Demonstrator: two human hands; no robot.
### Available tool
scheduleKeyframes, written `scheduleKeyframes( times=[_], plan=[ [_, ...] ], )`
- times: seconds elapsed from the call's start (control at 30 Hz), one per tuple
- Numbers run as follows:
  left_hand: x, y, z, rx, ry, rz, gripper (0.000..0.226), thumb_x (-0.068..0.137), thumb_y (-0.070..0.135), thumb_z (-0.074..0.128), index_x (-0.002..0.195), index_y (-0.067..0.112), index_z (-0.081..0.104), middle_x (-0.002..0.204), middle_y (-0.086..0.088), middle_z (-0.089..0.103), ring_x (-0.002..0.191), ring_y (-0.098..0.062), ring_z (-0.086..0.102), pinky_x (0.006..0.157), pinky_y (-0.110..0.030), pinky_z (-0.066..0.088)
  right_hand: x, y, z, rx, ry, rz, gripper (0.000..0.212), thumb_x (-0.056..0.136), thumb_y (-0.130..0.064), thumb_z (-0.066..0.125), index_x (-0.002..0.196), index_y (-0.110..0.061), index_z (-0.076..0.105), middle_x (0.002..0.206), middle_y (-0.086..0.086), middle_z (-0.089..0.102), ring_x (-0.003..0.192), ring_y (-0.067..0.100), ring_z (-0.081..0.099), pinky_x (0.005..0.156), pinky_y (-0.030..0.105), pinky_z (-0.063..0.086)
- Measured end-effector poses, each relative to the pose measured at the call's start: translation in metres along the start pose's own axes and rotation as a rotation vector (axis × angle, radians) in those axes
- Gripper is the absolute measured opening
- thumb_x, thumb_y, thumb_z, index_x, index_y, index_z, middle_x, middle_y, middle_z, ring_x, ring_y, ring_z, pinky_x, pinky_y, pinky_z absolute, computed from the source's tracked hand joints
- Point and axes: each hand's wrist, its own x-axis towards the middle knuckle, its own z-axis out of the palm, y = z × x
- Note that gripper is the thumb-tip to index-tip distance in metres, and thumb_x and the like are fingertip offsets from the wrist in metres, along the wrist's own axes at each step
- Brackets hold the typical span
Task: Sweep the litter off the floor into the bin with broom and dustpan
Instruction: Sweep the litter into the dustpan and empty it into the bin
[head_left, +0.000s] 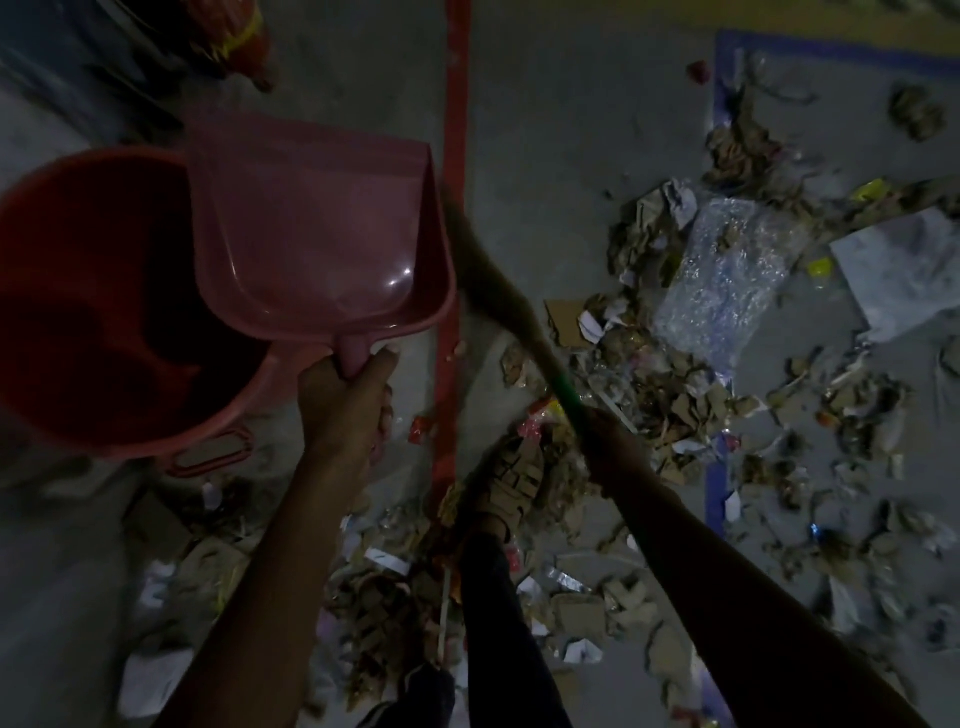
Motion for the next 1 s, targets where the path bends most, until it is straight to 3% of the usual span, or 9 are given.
scheduleKeyframes(
  times=[0.07, 0.1, 0.3, 0.43, 0.6, 0.7, 0.83, 0.9, 1.0],
  plan=[
    [-0.001, -0.002, 0.001, 0.007, -0.016, -0.012, 0.031, 0.090, 0.035, 0.074, 0.075, 0.015, 0.056, 0.054, -0.002, 0.051, 0.034, -0.011, 0.043, 0.036, -0.016, 0.028, -0.002, 0.015, -0.023, 0.077, 0.076, 0.147, 0.028, 0.104, -0.024, 0.044, 0.130, -0.020, 0.054, 0.094, 0.010, 0.064, 0.065, 0.018, 0.060, 0.045, 0.022, 0.047],
    [-0.003, -0.002, 0.002, 0.010, -0.023, -0.014, 0.032, 0.090, 0.035, 0.074, 0.074, 0.016, 0.056, 0.052, -0.001, 0.051, 0.034, -0.011, 0.043, 0.036, -0.016, 0.028, -0.001, 0.020, -0.037, 0.090, 0.120, 0.233, 0.024, 0.104, -0.026, 0.044, 0.125, -0.018, 0.054, 0.086, 0.009, 0.063, 0.059, 0.020, 0.059, 0.040, 0.025, 0.045],
    [-0.015, -0.002, 0.013, 0.039, -0.088, 0.048, 0.028, 0.091, 0.028, 0.073, 0.078, 0.009, 0.058, 0.051, -0.001, 0.052, 0.035, -0.012, 0.044, 0.040, -0.021, 0.032, 0.003, 0.040, -0.108, -0.010, 0.347, 0.492, 0.031, 0.092, -0.015, 0.063, 0.119, -0.001, 0.058, 0.103, 0.017, 0.063, 0.073, 0.031, 0.068, 0.059, 0.039, 0.058],
    [-0.025, -0.008, 0.014, 0.065, -0.121, 0.075, 0.028, 0.090, 0.029, 0.075, 0.076, 0.010, 0.060, 0.052, -0.002, 0.054, 0.037, -0.014, 0.044, 0.040, -0.023, 0.034, -0.011, 0.035, -0.119, 0.003, 0.458, 0.533, 0.040, 0.089, -0.007, 0.060, 0.127, 0.001, 0.052, 0.126, 0.025, 0.053, 0.104, 0.041, 0.062, 0.073, 0.034, 0.042],
    [-0.046, -0.010, -0.003, 0.083, -0.145, 0.059, 0.028, 0.089, 0.030, 0.075, 0.079, 0.008, 0.061, 0.053, -0.004, 0.055, 0.039, -0.015, 0.044, 0.039, -0.021, 0.031, -0.040, 0.017, -0.092, 0.227, 0.539, 0.446, 0.026, 0.094, -0.012, 0.056, 0.119, -0.006, 0.055, 0.114, 0.016, 0.060, 0.088, 0.031, 0.067, 0.069, 0.045, 0.060],
    [-0.062, -0.010, -0.025, 0.089, -0.160, 0.067, 0.029, 0.090, 0.028, 0.075, 0.075, 0.009, 0.058, 0.049, 0.000, 0.053, 0.036, -0.013, 0.043, 0.044, -0.024, 0.033, -0.076, -0.003, -0.055, 0.398, 0.518, 0.348, 0.019, 0.097, -0.011, 0.051, 0.115, -0.013, 0.055, 0.106, 0.011, 0.062, 0.080, 0.024, 0.068, 0.067, 0.046, 0.062],
    [-0.083, -0.011, -0.055, 0.095, -0.142, 0.106, 0.027, 0.090, 0.027, 0.074, 0.078, 0.008, 0.059, 0.051, -0.003, 0.051, 0.037, -0.016, 0.043, 0.037, -0.016, 0.027, -0.131, -0.034, -0.004, 0.530, 0.415, 0.196, 0.020, 0.099, -0.013, 0.049, 0.119, -0.016, 0.053, 0.100, 0.009, 0.063, 0.073, 0.024, 0.069, 0.056, 0.035, 0.060],
    [-0.091, -0.015, -0.068, 0.092, -0.132, 0.133, 0.027, 0.091, 0.026, 0.073, 0.077, 0.009, 0.057, 0.052, -0.003, 0.050, 0.036, -0.014, 0.042, 0.036, -0.016, 0.027, -0.149, -0.044, 0.016, 0.534, 0.320, 0.152, 0.019, 0.100, -0.015, 0.049, 0.118, -0.022, 0.053, 0.096, 0.007, 0.063, 0.074, 0.027, 0.069, 0.055, 0.033, 0.058],
    [-0.105, -0.027, -0.086, 0.108, -0.129, 0.158, 0.028, 0.091, 0.026, 0.073, 0.078, 0.009, 0.056, 0.053, -0.003, 0.051, 0.034, -0.011, 0.042, 0.036, -0.016, 0.028, -0.162, -0.043, 0.041, 0.390, 0.138, 0.113, 0.026, 0.099, -0.012, 0.050, 0.123, -0.015, 0.058, 0.102, 0.010, 0.066, 0.080, 0.028, 0.070, 0.064, 0.041, 0.060]
  ],
)
